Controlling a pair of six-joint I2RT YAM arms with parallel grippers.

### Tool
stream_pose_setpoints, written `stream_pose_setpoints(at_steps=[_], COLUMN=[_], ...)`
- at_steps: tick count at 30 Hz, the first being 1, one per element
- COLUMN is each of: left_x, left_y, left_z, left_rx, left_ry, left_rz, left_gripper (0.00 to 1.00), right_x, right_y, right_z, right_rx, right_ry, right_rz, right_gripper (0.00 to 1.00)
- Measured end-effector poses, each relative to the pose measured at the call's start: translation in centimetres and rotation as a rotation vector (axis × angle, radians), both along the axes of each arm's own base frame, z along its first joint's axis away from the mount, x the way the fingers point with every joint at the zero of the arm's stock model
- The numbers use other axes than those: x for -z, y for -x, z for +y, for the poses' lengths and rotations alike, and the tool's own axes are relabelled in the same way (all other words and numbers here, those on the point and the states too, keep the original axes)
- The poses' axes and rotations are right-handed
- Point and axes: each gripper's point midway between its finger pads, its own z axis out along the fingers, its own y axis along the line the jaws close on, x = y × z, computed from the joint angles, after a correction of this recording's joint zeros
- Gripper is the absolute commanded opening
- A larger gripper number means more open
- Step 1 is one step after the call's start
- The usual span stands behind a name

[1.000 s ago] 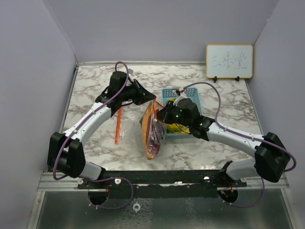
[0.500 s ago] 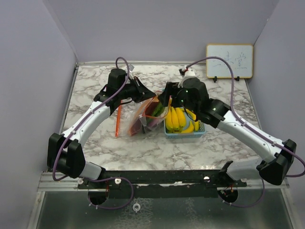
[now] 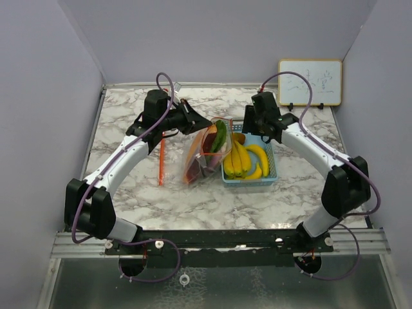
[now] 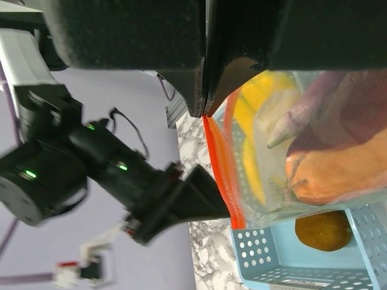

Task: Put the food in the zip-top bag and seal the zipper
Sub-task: Pick up the fake fruit from the bin.

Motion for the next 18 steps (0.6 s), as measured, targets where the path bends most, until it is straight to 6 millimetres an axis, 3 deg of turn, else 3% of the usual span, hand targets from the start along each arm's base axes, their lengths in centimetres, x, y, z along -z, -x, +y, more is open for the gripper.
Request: stream_pose_setpoints(at_steps=[2,6,15,16,18], left_x=[0.2,0.3,1.0,1.1,1.4], left_y=[-0.1,-0.4,-1.2,-1.3,-1.3], left_z=[0.0,-0.2,-0.5,-0.6,-0.7], left_rx=[0.001,0.005,0.011,0.012,0.017], left_ry=[0.001,-0.002,-0.009,-0.010,-0.011], left_rz=[0.008,0.016,0.037,0.039,0.047], left_gripper=[0.00,0.00,0.00,0.00,0.00], right_x=[3.0,6.3,10.8,12.2,12.0], right_y=[-0.6,-1.4,-3.9,-4.2,-5.1], right_z=[-0.4,-1.2,0.1,0.6,1.6], right_rx=[0.003,0.006,-0.057,-0.070,-0.096], right_ry=[0.029,0.052,0.017,0.007,-0.025], right_rz=[0.069,0.137,0.182,0.200,0.183], right_gripper=[0.56,0.56,0.59,0.60,0.60])
